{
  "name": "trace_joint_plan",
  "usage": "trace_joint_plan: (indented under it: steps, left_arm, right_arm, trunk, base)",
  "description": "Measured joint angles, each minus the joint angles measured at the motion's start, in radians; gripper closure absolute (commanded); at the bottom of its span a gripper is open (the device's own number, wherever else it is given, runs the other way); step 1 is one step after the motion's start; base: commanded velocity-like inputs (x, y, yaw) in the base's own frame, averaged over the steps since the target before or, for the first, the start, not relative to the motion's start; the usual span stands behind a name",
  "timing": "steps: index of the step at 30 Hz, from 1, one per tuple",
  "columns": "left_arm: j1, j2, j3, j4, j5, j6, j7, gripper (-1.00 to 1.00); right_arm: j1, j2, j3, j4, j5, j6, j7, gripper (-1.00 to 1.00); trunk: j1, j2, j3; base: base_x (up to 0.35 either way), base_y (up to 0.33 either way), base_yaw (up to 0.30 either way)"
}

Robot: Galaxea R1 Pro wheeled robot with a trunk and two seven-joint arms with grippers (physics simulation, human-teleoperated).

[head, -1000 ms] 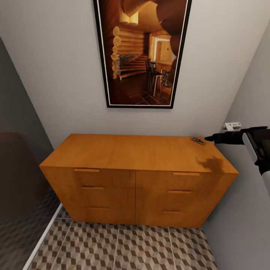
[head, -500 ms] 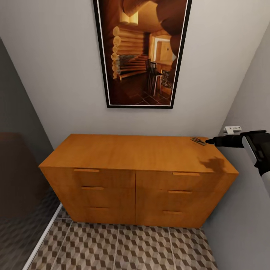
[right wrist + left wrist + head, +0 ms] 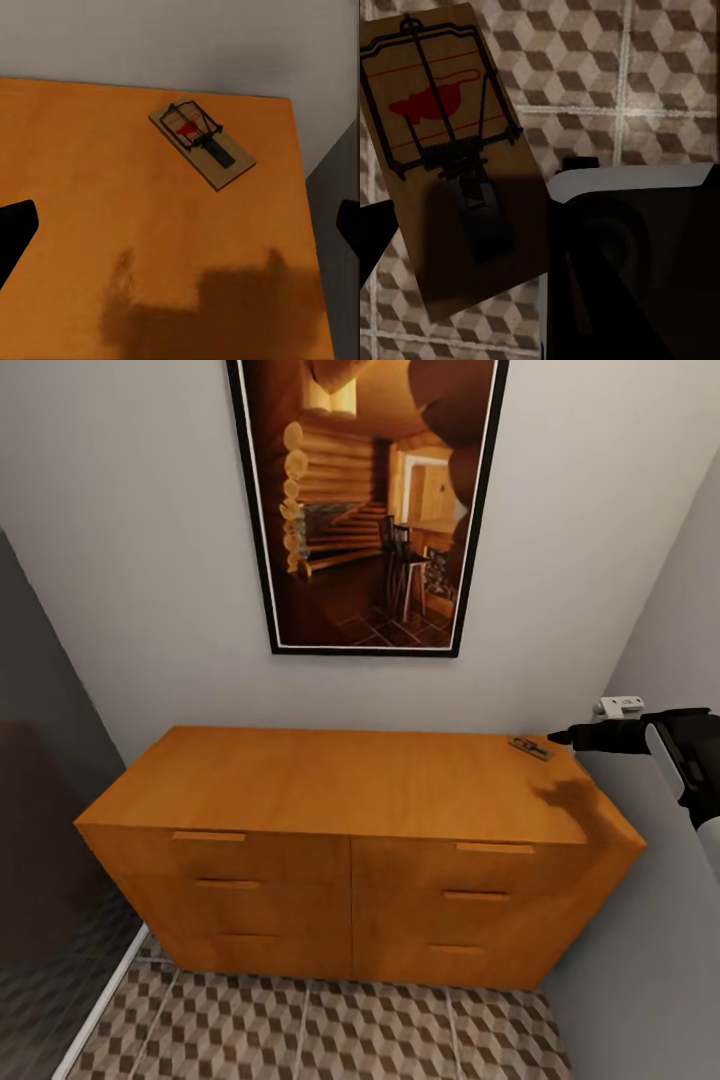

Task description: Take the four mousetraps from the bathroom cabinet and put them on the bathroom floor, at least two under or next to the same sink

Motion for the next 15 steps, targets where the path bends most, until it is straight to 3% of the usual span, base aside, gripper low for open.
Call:
trace_joint_plan:
  steps: [15]
  left_arm:
    - [0.000, 0.000, 0.000, 0.000, 0.000, 0.000, 0.000, 1.00]
  right_arm:
    - [0.003, -0.023, -0.001, 0.014, 0.002, 0.000, 0.000, -1.00]
  trunk:
    - [0.000, 0.000, 0.000]
  base:
    - [0.011, -0.014, 0.000]
